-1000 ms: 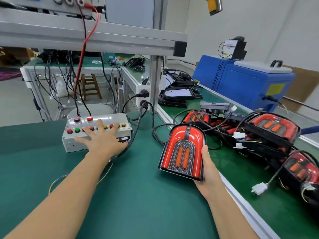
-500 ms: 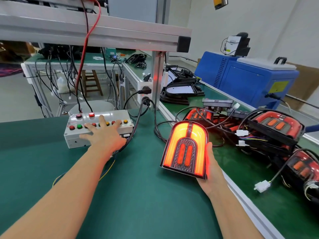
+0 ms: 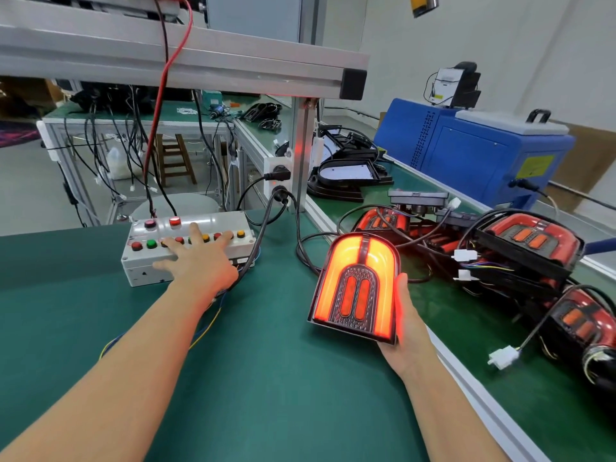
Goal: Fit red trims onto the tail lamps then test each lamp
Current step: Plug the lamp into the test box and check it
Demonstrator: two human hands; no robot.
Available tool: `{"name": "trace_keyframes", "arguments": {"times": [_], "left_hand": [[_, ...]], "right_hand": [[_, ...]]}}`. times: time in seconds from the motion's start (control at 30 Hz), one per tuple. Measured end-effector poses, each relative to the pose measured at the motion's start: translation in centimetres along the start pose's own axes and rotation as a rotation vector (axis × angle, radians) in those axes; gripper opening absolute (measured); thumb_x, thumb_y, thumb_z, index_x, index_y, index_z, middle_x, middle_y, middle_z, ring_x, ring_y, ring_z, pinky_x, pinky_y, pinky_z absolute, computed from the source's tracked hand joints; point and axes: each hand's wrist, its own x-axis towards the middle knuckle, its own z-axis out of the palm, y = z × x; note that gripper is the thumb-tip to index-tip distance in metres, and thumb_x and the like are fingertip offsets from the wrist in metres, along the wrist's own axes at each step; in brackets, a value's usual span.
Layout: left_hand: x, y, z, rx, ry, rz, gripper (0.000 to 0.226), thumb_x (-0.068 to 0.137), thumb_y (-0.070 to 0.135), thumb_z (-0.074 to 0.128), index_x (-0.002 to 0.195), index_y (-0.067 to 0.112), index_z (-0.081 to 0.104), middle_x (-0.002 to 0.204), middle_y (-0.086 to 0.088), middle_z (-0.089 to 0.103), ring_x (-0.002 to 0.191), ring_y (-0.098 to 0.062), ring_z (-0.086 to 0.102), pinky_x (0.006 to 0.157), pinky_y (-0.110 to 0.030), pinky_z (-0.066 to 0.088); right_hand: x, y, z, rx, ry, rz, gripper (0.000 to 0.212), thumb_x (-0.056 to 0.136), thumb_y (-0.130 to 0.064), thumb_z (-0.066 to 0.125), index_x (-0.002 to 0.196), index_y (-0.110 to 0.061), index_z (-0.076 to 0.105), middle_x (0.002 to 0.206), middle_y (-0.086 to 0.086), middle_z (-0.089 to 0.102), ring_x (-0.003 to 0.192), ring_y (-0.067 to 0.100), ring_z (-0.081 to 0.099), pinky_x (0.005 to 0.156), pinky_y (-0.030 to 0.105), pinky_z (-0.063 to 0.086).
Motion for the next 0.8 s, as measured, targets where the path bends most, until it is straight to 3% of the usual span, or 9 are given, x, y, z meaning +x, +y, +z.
{"name": "trace_keyframes", "arguments": {"times": [0.27, 0.43, 0.8], "left_hand": [[-0.18, 0.07, -0.52, 0.003, -0.019, 0.002, 0.075, 0.085, 0.018, 0.052, 0.145, 0.048, 0.018, 0.158, -0.008, -0.006, 0.14, -0.051, -0.006, 0.106, -0.073, 0.014], [-0.21, 0.14, -0.84, 0.009, -0.036, -0.003, 0.074, 0.087, 0.02, 0.053, 0.145, 0.048, 0.017, 0.158, -0.008, -0.006, 0.14, -0.051, -0.004, 0.105, -0.072, 0.016], [-0.07, 0.21, -1.01, 0.047, -0.029, -0.014, 0.07, 0.087, 0.027, 0.053, 0.145, 0.048, 0.018, 0.158, -0.008, -0.005, 0.139, -0.052, 0.001, 0.105, -0.073, 0.01]], "right_hand": [[0.03, 0.05, 0.06, 0.013, 0.006, 0.001, 0.062, 0.087, -0.063, 0.041, 0.129, -0.021, 0.059, 0.117, 0.005, 0.07, 0.105, 0.021, 0.069, 0.07, 0.031, 0.059], [0.06, 0.05, -0.06, 0.008, 0.009, 0.0, 0.061, 0.089, -0.063, 0.039, 0.129, -0.021, 0.059, 0.118, 0.005, 0.07, 0.106, 0.021, 0.068, 0.079, 0.037, 0.054], [-0.04, 0.01, 0.04, -0.029, 0.017, 0.008, 0.061, 0.09, -0.064, 0.037, 0.126, -0.022, 0.061, 0.116, 0.004, 0.071, 0.104, 0.02, 0.069, 0.077, 0.035, 0.055]]}}
